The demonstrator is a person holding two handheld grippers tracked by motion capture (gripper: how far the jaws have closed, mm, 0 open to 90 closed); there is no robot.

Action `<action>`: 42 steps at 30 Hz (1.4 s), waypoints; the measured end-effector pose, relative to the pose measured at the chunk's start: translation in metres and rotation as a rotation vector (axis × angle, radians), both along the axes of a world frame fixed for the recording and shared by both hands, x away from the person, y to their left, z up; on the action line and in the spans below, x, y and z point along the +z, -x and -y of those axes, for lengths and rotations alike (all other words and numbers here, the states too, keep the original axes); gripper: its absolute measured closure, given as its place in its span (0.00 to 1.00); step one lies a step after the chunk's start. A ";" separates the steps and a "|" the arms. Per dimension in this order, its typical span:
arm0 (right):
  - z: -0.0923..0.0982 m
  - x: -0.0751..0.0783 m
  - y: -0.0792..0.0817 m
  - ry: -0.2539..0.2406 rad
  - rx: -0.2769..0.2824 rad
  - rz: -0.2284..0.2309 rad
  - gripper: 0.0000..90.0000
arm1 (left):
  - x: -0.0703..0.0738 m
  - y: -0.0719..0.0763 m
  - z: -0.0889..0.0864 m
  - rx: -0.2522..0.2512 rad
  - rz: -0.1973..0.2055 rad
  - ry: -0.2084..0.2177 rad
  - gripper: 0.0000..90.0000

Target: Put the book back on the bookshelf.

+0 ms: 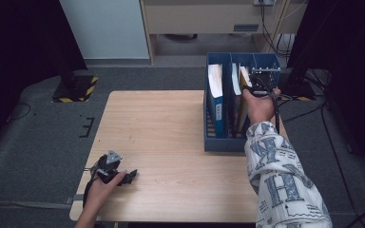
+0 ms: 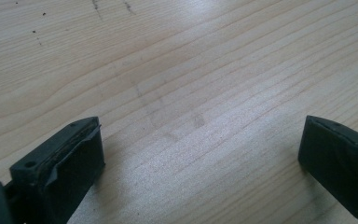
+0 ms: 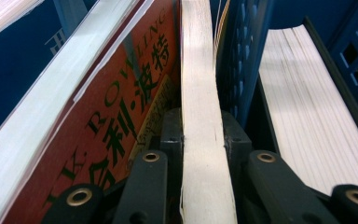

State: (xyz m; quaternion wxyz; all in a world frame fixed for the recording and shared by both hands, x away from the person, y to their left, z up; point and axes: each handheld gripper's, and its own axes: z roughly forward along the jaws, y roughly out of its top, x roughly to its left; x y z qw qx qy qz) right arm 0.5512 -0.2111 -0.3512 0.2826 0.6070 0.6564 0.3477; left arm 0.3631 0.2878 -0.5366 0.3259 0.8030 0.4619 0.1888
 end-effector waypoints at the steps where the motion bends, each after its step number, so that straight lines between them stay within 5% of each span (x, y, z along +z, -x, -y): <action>1: 0.000 0.000 -0.001 0.003 0.001 -0.001 0.84 | 0.000 0.000 0.000 0.000 0.000 0.000 0.00; 15: -0.006 -0.002 -0.004 0.024 0.031 0.000 0.83 | 0.000 0.000 0.000 -0.002 -0.001 0.000 0.00; 42: 0.006 0.017 0.016 -0.103 0.111 0.020 0.63 | 0.000 0.000 0.001 0.000 -0.001 0.000 0.00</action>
